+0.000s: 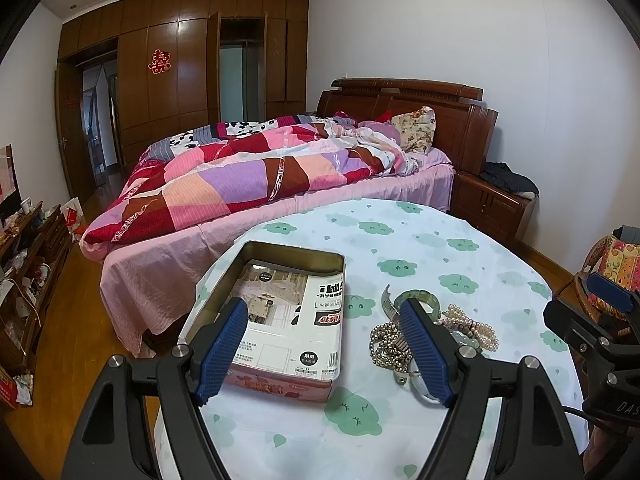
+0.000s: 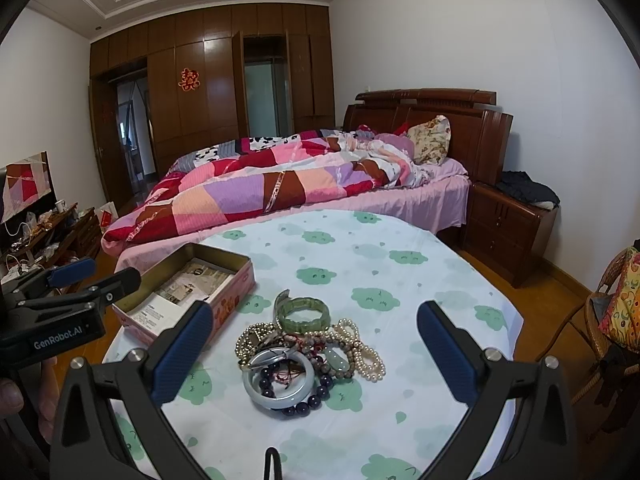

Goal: Organize jewelry

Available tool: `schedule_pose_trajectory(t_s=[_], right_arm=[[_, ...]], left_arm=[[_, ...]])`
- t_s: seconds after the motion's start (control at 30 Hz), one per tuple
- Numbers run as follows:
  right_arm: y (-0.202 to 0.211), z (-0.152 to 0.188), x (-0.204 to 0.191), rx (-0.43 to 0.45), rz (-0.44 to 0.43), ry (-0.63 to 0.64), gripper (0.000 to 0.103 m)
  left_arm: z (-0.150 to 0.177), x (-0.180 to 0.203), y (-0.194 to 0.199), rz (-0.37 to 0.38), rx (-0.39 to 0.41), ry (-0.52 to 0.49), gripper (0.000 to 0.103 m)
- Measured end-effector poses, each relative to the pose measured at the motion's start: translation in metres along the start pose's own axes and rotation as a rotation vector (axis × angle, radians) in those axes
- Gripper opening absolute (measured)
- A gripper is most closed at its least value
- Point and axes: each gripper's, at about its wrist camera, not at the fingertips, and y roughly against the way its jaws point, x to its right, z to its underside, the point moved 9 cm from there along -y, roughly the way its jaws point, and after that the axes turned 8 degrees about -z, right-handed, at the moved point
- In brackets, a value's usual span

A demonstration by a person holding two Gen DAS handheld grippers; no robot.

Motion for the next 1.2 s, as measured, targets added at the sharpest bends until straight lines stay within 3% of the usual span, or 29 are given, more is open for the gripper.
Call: schedule_pose_trajectory(t_s=[0.43, 0.57, 0.7, 0.93, 1.2], right_arm=[[-0.023, 0.056, 0.022, -0.071, 0.031, -0.043, 0.103], [-0.032, 0.068, 0.043, -0.127, 0.051, -0.09, 0.083], [-0.038, 0.082, 0.056, -0.186, 0.05, -0.139, 0.071], [-0.041, 0.08, 0.062, -0.202, 0.045, -0.157, 0.071], [-0.05, 0.083, 0.07, -0.208, 0.039, -0.182, 0.071]], left_arm=[[0.031, 0.011, -0.029, 0.017, -0.081, -0.017, 0.078], [0.043, 0.023, -0.041, 0.04, -0.105, -0.047, 0.078], [0.045, 0.04, -0.046, 0.075, -0.114, -0.08, 0.078], [0.053, 0.082, -0.042, 0.147, -0.1, -0.187, 0.078], [0.067, 0.125, -0.061, 0.24, -0.153, -0.285, 0.053]])
